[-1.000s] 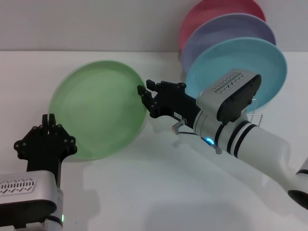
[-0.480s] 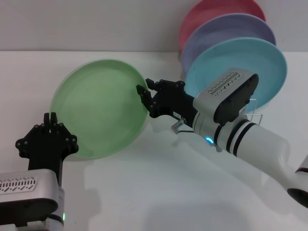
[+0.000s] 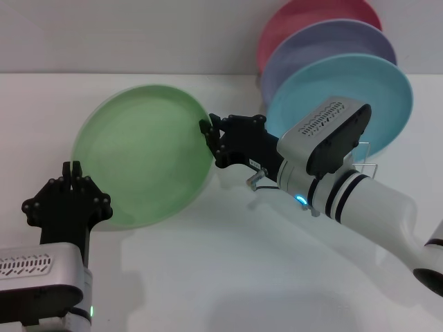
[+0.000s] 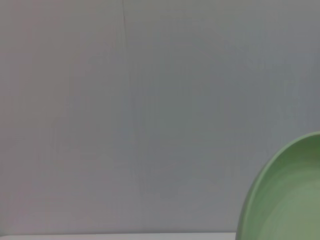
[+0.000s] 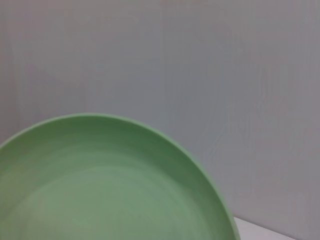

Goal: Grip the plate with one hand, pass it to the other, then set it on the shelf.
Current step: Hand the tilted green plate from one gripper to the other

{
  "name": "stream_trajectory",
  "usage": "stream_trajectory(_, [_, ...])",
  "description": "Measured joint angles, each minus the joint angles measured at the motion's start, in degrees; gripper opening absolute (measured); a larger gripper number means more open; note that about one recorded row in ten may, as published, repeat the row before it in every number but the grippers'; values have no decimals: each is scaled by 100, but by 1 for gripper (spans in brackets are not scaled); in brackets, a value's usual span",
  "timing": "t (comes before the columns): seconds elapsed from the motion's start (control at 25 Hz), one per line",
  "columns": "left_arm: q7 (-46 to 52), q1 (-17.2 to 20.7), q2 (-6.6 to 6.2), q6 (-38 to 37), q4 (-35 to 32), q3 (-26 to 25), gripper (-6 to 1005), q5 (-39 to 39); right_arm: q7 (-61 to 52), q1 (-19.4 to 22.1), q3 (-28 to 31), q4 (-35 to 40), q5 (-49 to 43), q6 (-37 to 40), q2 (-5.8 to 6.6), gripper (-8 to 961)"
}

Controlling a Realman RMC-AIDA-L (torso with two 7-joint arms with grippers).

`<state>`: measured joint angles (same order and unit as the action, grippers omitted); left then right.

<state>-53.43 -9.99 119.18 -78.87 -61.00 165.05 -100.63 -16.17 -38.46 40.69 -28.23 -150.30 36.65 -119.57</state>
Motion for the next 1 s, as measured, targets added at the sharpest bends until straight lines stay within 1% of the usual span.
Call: stream_trajectory(1.0, [16, -3, 0, 12, 0, 0, 141, 0, 0, -65, -32, 28, 0, 0, -5, 123])
